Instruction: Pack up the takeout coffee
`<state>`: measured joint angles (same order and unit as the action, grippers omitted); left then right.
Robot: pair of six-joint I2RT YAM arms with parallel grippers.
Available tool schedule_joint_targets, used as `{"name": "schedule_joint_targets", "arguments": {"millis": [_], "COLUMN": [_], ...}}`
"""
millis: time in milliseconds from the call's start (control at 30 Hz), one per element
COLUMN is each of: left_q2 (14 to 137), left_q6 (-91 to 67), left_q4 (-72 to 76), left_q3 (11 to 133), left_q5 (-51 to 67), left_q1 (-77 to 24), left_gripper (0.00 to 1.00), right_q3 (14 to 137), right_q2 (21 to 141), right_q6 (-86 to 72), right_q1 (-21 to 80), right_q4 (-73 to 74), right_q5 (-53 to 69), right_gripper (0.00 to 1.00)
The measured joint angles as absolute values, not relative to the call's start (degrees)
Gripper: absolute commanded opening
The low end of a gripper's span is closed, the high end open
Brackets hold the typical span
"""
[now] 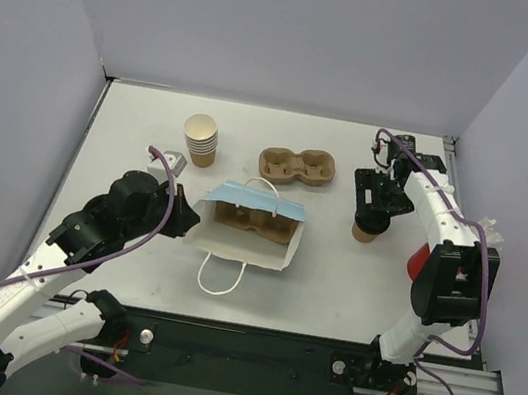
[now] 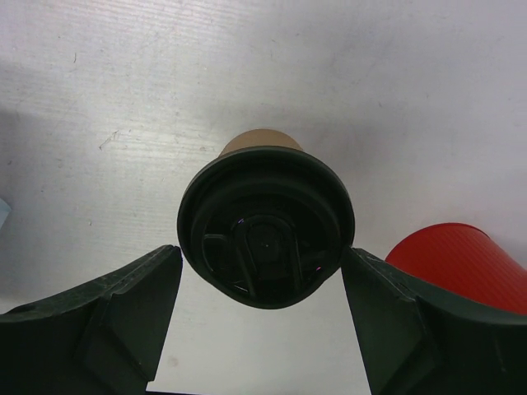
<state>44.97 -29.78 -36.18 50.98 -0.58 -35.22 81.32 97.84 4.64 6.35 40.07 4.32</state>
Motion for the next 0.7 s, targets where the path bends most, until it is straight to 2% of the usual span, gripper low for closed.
{"name": "schedule_joint_targets", "arguments": {"millis": [700], "left_q2": [46.26], "left_q6": [-29.54], "left_q4": [-36.18], "left_q3": [51.70], "left_q5": [-0.62], "left_q1": [-35.22], "left_gripper": [0.00], "right_q3": [82.54], "right_q2": [99.13], "right_q6": [6.35], "right_q1": [5.21], "right_q4": [39.99], "right_q5": [4.93], "right_gripper": [0.81]}}
